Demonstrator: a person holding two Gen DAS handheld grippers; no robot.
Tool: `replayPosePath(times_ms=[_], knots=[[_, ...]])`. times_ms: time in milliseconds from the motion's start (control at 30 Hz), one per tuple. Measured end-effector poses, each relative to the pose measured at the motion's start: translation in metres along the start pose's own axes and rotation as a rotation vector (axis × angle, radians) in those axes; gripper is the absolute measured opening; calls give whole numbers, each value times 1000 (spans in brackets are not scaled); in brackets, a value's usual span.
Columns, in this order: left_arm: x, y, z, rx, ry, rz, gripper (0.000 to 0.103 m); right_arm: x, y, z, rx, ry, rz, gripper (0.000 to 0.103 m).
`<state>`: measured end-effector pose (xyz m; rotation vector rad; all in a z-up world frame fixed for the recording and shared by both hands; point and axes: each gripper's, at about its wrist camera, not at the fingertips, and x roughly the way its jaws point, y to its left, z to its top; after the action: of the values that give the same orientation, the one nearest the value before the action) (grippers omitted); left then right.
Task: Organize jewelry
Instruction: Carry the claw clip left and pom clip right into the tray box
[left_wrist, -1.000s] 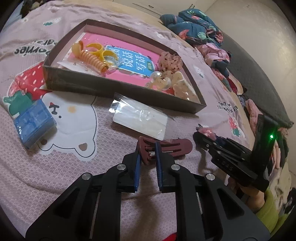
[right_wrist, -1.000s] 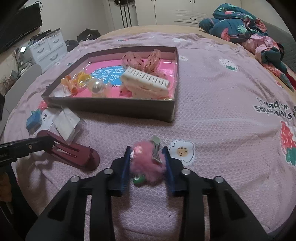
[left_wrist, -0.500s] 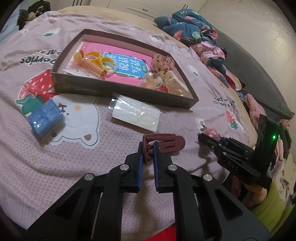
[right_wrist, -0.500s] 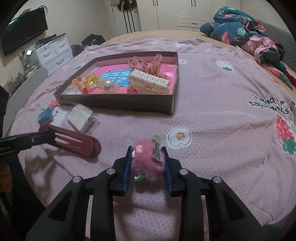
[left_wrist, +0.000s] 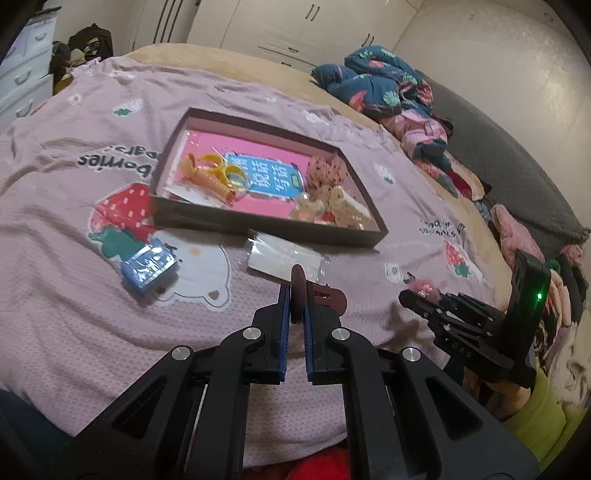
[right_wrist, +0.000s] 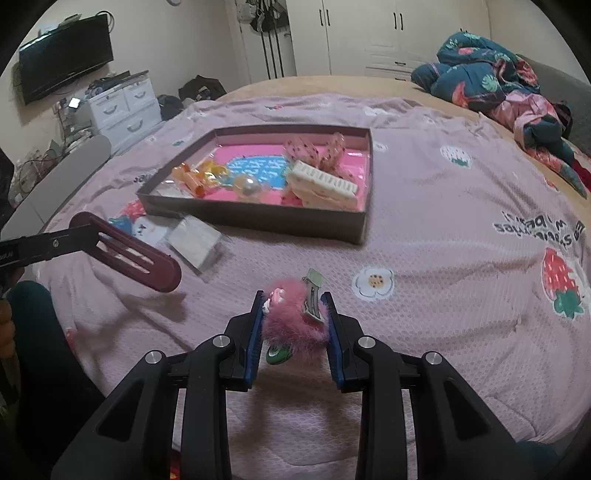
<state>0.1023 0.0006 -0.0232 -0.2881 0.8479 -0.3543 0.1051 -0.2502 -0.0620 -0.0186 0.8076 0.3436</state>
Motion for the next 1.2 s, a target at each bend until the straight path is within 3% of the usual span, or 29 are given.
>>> replayPosePath(times_ms=[233,700,1200], knots=[[-17,10,17,-18,-63,32,1,-13,15,15,-20,-38,45,28],[-22,26,90,-40,-161,77,1,-16,26,75,-62,-125,60,28],[34,32,131,-90,-112,42,1,7,-7,138,-23,-169,-27,28]])
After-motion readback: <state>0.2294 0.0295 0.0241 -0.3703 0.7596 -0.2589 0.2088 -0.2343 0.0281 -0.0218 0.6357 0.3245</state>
